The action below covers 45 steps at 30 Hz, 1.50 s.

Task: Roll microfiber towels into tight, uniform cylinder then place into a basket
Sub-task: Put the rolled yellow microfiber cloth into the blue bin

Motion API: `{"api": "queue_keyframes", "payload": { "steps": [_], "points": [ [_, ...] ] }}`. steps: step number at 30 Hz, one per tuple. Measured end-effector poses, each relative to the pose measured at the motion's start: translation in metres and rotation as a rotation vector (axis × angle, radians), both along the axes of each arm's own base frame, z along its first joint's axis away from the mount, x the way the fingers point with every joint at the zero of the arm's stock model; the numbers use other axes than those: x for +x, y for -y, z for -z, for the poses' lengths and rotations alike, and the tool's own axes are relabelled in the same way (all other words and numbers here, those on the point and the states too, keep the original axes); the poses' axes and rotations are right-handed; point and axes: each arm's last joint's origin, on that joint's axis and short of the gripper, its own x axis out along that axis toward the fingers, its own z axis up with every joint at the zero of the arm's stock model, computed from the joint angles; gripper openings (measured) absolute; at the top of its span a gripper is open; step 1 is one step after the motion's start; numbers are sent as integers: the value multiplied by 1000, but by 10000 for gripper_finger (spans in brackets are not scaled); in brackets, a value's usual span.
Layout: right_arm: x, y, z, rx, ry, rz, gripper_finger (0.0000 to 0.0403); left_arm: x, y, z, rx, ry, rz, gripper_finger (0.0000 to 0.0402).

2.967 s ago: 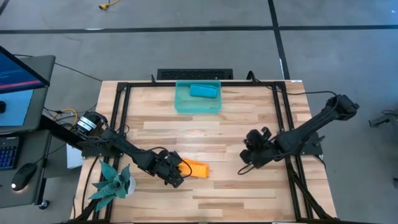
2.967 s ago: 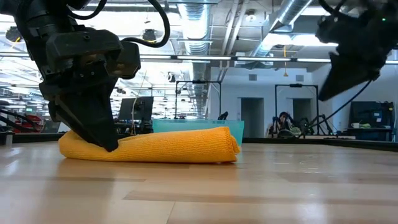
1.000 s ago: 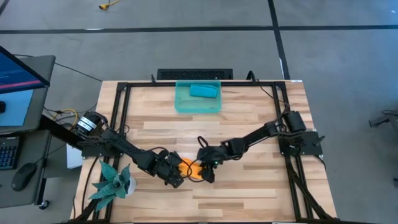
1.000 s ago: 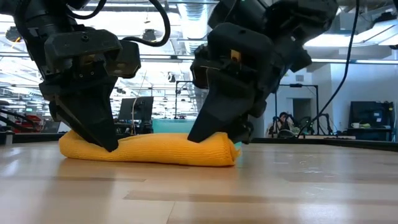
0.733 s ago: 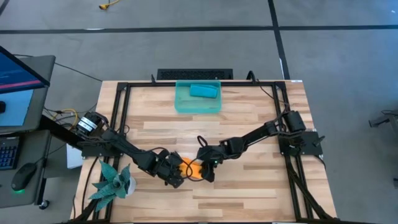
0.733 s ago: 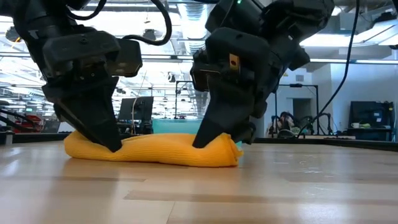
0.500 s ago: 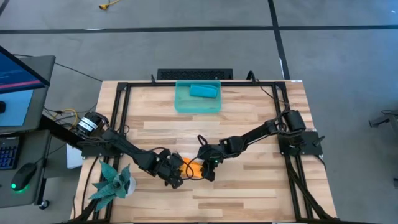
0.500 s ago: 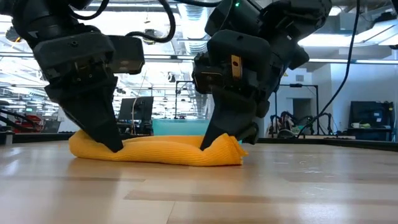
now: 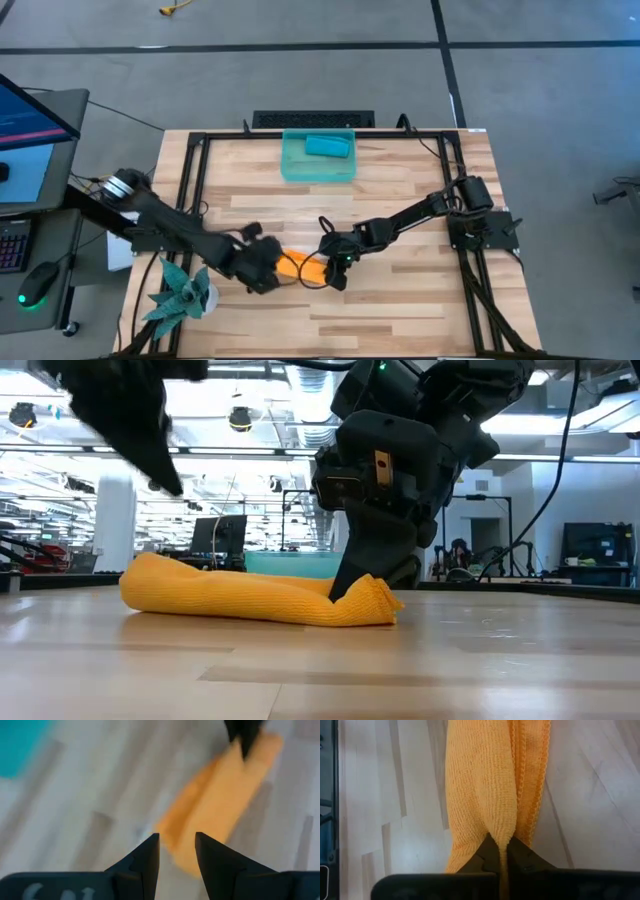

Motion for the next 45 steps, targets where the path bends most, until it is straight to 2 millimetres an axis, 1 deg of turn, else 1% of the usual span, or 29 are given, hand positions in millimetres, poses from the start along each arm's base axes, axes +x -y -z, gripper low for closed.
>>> {"api": "queue_keyframes", "payload": {
  "steps": [4, 6, 8, 12, 15, 18, 21, 24, 26, 29, 32, 34, 35, 38, 41, 43, 45],
  "points": [
    [0, 0, 0, -4, 3, -6, 26, -25, -17, -28, 34, 114, -63, 118],
    [0, 0, 0, -5, 3, -7, 32, -33, -26, -33, 7, 175, -83, 118],
    [0, 0, 0, -5, 3, -8, 33, -39, -33, -33, -34, 239, -87, 118],
    [0, 0, 0, -5, 3, -9, 21, -38, -42, -15, -126, 334, -13, 118],
    [0, 0, 0, -5, 3, -9, 21, -32, -44, -3, -220, 401, 127, 118],
    [0, 0, 0, -6, 4, -9, 29, -26, -44, 2, -308, 445, 265, 118],
    [0, 1, 0, -6, 4, -9, 31, -26, -45, 2, -328, 443, 338, 119],
    [0, 1, 0, -6, 4, -9, 25, -26, -45, 2, -300, 436, 363, 123],
    [0, 1, 0, -7, 4, -9, 22, -25, -45, 3, -272, 433, 381, 133],
    [0, 1, 0, -7, 4, -9, 24, -24, -47, 7, -211, 412, 361, 158],
    [0, 1, 0, -6, 4, -10, 28, -19, -54, 14, -188, 386, 276, 191],
    [0, 1, 0, -7, 5, -9, 27, -18, -61, 23, -203, 325, 219, 212],
    [0, 1, 0, -6, 4, -10, 26, -15, -63, 28, -224, 315, 203, 222],
    [1, 1, -1, -14, 8, -20, 22, -8, -71, 43, -307, 235, 187, 244],
    [2, 0, -2, -15, 6, -21, 24, 0, -77, 58, -381, 172, 217, 253],
    [2, 0, -2, -14, 6, -22, 27, 6, -79, 66, -425, 159, 236, 253],
    [2, 0, -2, -15, 6, -22, 28, 8, -80, 77, -456, 113, 242, 252]
  ]
}}
